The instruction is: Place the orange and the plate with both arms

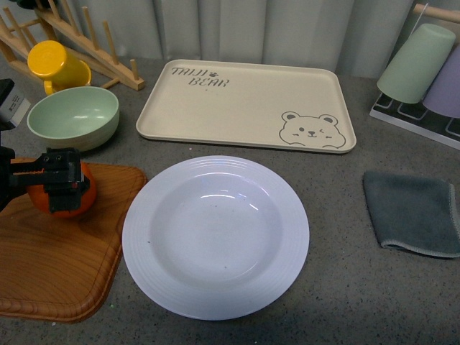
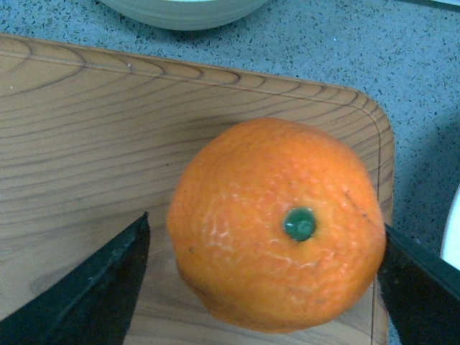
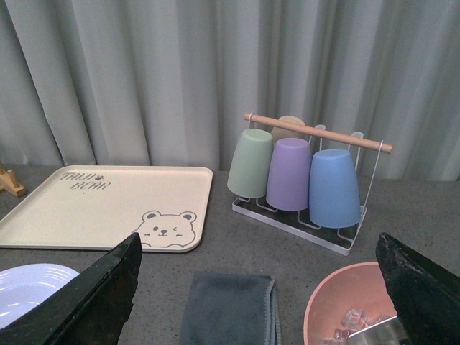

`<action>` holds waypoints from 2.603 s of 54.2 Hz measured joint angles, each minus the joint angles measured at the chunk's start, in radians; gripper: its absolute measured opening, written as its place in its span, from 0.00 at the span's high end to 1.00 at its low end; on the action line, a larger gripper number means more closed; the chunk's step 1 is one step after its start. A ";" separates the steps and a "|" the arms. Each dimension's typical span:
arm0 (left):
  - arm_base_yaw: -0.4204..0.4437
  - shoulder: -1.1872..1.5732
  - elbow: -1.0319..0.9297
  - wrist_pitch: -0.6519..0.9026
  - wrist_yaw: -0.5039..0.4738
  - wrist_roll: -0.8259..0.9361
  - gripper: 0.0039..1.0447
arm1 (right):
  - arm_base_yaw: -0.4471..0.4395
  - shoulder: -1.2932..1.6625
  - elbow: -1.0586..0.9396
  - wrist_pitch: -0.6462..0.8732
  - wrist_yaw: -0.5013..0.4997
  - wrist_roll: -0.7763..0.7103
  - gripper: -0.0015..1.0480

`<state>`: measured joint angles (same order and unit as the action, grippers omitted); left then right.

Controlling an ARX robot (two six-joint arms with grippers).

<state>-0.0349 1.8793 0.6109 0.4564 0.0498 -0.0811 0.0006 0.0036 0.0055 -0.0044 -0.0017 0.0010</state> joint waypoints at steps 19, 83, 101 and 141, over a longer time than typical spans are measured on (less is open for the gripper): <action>-0.049 -0.079 0.003 -0.040 0.006 -0.034 0.38 | 0.000 0.000 0.000 0.000 0.000 0.000 0.09; -0.449 0.024 0.028 -0.004 -0.098 -0.182 0.16 | 0.000 0.000 0.000 0.000 0.000 0.000 0.09; -0.338 -0.273 -0.078 -0.036 -0.227 -0.190 0.06 | 0.000 0.000 0.000 0.000 0.000 0.000 0.09; 0.033 -0.821 -0.540 0.433 -0.045 0.018 0.35 | 0.000 0.000 0.000 0.000 0.000 0.000 0.09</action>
<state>-0.0021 1.0584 0.0708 0.8898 0.0044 -0.0628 0.0006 0.0036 0.0055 -0.0044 -0.0017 0.0010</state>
